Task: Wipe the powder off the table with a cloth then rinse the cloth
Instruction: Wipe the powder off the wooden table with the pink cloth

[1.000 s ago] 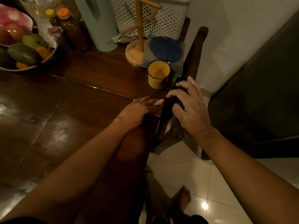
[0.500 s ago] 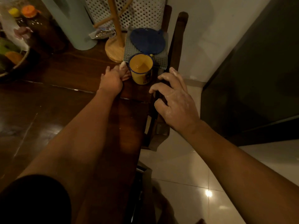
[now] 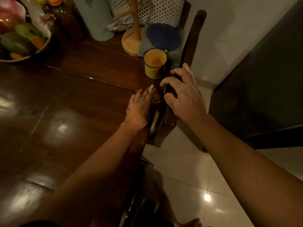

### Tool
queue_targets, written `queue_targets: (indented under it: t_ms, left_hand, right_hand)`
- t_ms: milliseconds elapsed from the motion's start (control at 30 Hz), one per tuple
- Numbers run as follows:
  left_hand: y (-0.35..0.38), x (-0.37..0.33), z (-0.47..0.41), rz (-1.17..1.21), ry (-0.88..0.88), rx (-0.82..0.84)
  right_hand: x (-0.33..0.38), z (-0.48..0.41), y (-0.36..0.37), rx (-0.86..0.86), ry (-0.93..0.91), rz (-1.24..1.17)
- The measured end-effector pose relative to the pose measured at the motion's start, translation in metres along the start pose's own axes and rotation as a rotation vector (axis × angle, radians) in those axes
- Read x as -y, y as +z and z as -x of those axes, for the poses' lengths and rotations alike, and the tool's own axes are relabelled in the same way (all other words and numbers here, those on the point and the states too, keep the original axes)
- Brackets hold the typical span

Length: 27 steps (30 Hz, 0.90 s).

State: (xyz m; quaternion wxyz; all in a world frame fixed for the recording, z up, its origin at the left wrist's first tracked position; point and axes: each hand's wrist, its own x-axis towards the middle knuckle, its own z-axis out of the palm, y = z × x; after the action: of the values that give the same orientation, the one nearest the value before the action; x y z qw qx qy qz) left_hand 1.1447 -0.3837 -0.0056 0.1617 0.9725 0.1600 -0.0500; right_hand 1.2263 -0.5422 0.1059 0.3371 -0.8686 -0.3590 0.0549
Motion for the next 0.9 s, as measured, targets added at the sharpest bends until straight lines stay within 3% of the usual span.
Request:
queue_targets:
  t_ms: [133, 267, 333, 467, 533, 633, 733, 833, 900]
  left_hand:
    - [-0.008, -0.002, 0.015, -0.006, 0.117, 0.044]
    - [-0.020, 0.033, 0.090, 0.226, 0.354, 0.024]
    - [-0.023, 0.064, 0.138, 0.322, 0.240, -0.069]
    - [-0.023, 0.089, 0.221, 0.352, -0.308, -0.357]
    - [-0.014, 0.072, 0.250, 0.343, -0.378, -0.298]
    - [-0.002, 0.045, 0.302, 0.399, -0.147, -0.075]
    - [-0.004, 0.044, 0.364, 0.402, -0.100, 0.126]
    - [-0.019, 0.054, 0.423, 0.380, -0.243, 0.165]
    - [-0.029, 0.059, 0.455, 0.494, -0.566, 0.004]
  right_hand:
    - [0.002, -0.002, -0.005, 0.038, 0.013, 0.038]
    - [0.003, -0.002, -0.009, 0.076, 0.014, 0.085]
    - [0.004, -0.001, -0.010, 0.090, 0.010, 0.107]
    - [0.005, -0.004, -0.011, 0.131, 0.030, 0.147]
    - [0.008, -0.006, -0.014, 0.169, 0.051, 0.163]
    - [0.017, -0.010, -0.018, 0.314, 0.092, 0.215]
    - [0.045, -0.007, -0.017, 0.560, 0.065, 0.360]
    - [0.100, 0.033, -0.013, 0.642, -0.065, 0.249]
    - [0.135, 0.086, -0.008, 0.711, -0.334, 0.062]
